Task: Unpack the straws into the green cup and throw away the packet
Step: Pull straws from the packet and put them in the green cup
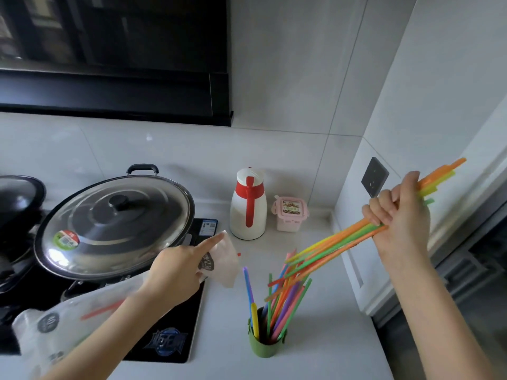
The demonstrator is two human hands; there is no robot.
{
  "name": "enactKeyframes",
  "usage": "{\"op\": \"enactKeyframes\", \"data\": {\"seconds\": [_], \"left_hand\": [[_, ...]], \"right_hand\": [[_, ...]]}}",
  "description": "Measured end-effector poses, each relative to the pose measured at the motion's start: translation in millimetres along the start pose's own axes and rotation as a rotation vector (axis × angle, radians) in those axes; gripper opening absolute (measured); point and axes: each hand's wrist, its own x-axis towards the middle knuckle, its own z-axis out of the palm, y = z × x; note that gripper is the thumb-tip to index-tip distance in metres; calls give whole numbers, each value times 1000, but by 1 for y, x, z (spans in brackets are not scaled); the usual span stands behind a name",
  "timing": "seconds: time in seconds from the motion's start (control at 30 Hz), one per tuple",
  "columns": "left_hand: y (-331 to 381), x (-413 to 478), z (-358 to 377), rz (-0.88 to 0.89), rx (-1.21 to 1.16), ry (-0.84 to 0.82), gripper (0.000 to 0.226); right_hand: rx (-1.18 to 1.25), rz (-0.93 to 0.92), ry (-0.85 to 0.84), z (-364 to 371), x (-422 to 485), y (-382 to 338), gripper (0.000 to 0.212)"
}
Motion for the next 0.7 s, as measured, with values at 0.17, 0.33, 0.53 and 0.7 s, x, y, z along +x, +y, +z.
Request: {"op": "enactKeyframes", "data": {"seconds": [0.17,0.33,0.53,0.7], "left_hand": [[-1,-8,-3,3,-12,18,82],[0,-18,-4,16,6,49,83],[0,-28,-11,26,21,63,83],[3,-34,-20,7,26,89,82]], "right_hand": [[-121,17,-235,11,-36,38,56],[-318,22,-395,8,-66,83,49],[-551,34,-361,-6,-87,131,45],[-621,132,-318,-16,-91,160,50]]}}
